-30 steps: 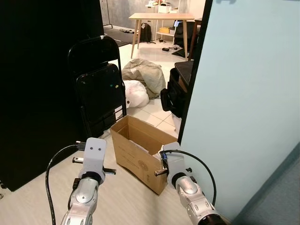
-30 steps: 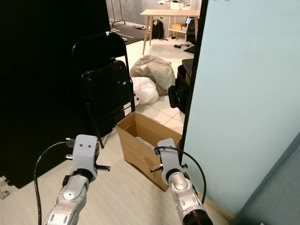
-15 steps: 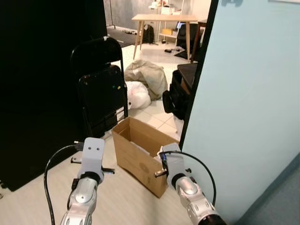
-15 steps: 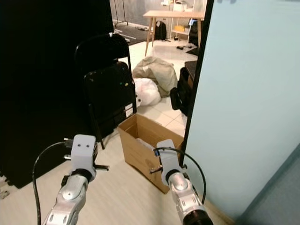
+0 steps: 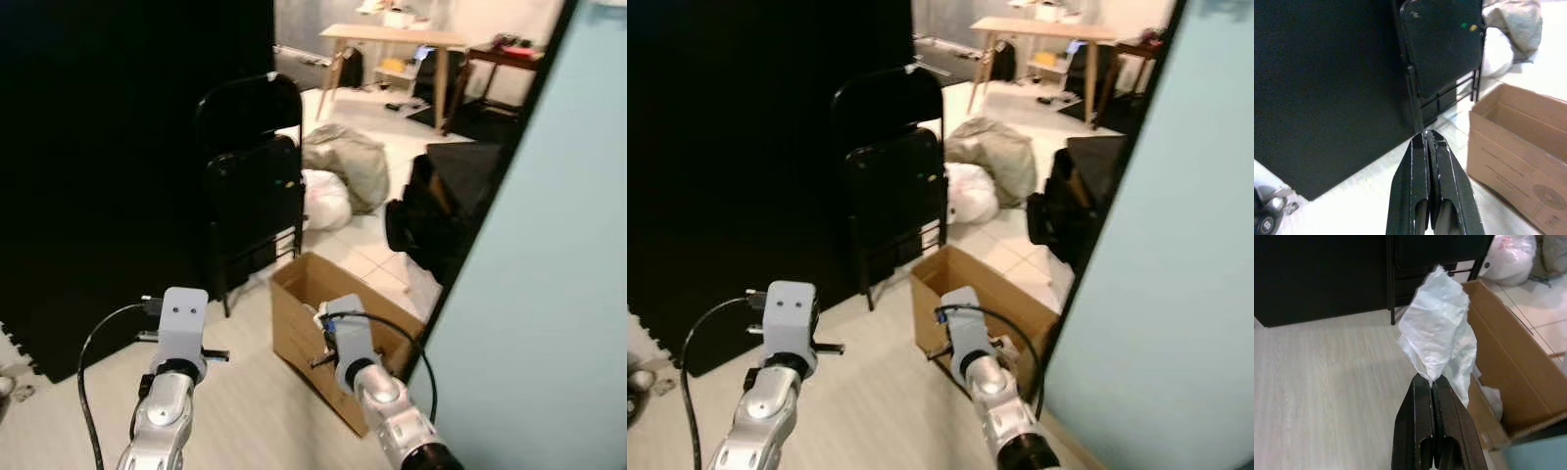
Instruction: Clean up the room
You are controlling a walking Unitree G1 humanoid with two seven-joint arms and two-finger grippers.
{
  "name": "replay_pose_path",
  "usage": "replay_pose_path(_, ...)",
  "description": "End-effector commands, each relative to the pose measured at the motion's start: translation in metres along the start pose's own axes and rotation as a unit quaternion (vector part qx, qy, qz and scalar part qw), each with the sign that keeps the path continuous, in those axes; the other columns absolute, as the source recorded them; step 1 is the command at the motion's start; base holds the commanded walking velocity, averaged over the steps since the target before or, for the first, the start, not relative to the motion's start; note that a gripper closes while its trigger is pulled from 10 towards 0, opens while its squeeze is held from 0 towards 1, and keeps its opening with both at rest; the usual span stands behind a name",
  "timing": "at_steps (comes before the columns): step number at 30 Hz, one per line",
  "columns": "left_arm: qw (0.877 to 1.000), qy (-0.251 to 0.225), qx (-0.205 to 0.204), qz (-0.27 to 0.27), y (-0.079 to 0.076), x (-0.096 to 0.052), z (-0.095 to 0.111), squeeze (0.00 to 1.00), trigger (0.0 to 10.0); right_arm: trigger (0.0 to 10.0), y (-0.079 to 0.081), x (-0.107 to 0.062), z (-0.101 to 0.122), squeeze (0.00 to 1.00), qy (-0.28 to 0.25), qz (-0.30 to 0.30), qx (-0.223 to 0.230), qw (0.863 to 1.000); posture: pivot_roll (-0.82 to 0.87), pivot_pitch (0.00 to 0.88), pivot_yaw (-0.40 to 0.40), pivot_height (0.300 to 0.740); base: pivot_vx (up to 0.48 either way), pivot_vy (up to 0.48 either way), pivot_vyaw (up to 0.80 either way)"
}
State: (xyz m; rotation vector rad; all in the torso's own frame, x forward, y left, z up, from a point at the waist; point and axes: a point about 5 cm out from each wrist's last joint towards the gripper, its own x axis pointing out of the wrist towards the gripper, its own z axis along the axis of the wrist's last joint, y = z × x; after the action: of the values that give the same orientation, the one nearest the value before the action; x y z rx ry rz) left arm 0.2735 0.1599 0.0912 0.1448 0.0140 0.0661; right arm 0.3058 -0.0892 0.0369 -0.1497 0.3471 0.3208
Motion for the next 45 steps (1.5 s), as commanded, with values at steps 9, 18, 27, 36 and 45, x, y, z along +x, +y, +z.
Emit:
replay_pose_path(9,1.000,0.005,0.000,-0.008,-0.0039,-0.0023,-0.0023,0.00,10.0,10.0,-0.0057,-0.0018,-0.0046,0.00,0.005,-0.007,-0.006,1.000,0.03,0.000,-0.013,0.740,0.282,0.000,0.00)
replay_pose_path(18,1.000,0.005,0.003,-0.012,-0.0031,-0.0025,-0.0027,0.00,10.0,10.0,-0.0057,-0.0024,-0.0063,0.00,0.008,-0.013,0.010,1.000,0.03,0.000,-0.008,0.740,0.282,0.000,-0.32)
replay_pose_path(27,1.000,0.005,0.005,-0.016,-0.0036,-0.0025,-0.0029,0.00,10.0,10.0,-0.0062,-0.0036,-0.0079,0.00,0.009,-0.017,0.011,1.000,0.02,0.000,-0.005,0.740,0.280,0.000,-0.80)
replay_pose_path(36,1.000,0.004,0.008,-0.022,-0.0032,-0.0025,-0.0026,0.00,10.0,10.0,-0.0020,-0.0039,-0.0115,0.00,0.017,-0.011,0.007,1.000,0.03,0.000,0.000,0.740,0.283,0.000,-0.27)
replay_pose_path(45,0.999,0.007,0.009,-0.031,-0.0038,-0.0025,-0.0031,0.00,10.0,10.0,-0.0022,-0.0042,-0.0128,0.00,0.022,-0.015,0.010,1.000,0.03,0.000,0.005,0.740,0.281,0.000,0.00)
